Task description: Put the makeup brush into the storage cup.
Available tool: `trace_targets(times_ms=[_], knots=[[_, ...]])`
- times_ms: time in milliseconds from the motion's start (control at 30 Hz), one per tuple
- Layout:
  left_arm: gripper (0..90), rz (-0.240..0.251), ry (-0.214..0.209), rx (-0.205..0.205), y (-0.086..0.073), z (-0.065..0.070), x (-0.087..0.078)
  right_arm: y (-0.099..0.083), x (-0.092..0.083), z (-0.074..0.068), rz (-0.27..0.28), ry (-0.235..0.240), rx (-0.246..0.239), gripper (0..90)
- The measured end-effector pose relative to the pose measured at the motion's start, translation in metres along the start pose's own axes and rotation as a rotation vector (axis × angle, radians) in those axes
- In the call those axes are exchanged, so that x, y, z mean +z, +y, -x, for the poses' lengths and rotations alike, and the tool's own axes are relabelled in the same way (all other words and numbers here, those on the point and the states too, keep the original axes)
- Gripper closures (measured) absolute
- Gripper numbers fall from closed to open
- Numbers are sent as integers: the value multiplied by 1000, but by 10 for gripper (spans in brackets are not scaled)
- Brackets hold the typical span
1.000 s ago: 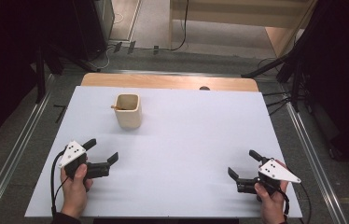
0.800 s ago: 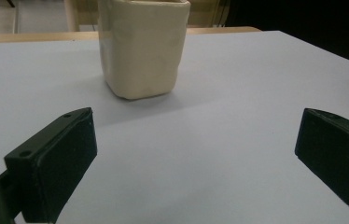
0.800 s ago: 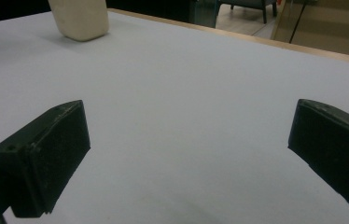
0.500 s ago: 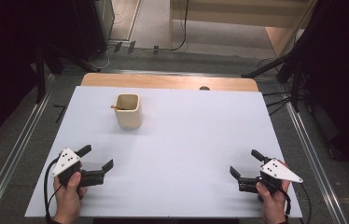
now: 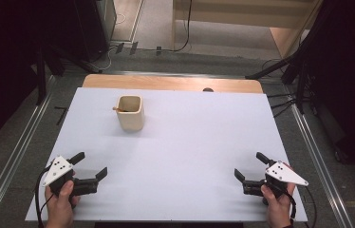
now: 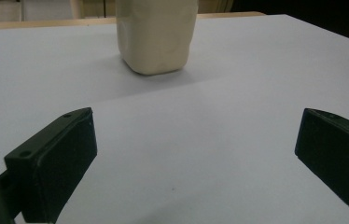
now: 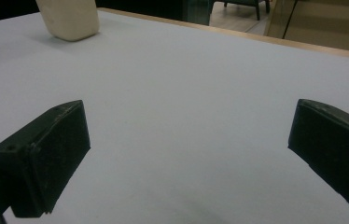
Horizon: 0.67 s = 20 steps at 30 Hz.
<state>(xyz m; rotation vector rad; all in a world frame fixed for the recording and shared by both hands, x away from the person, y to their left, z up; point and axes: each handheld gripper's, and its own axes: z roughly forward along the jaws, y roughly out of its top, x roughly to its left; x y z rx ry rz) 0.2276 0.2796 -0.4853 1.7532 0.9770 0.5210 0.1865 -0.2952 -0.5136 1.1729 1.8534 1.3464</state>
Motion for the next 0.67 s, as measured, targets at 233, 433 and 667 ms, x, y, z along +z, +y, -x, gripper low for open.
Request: trace_targets(times_ms=[233, 433, 667], knots=[[0, -16, 5, 7, -4, -3, -4, 0, 0, 0, -1, -3, -1, 0], [0, -23, 11, 13, -4, -3, -4, 0, 0, 1, -1, 0, 1, 0], [0, -35, 5, 22, -5, -3, -2, 0, 1, 1, -5, 5, 8, 0]])
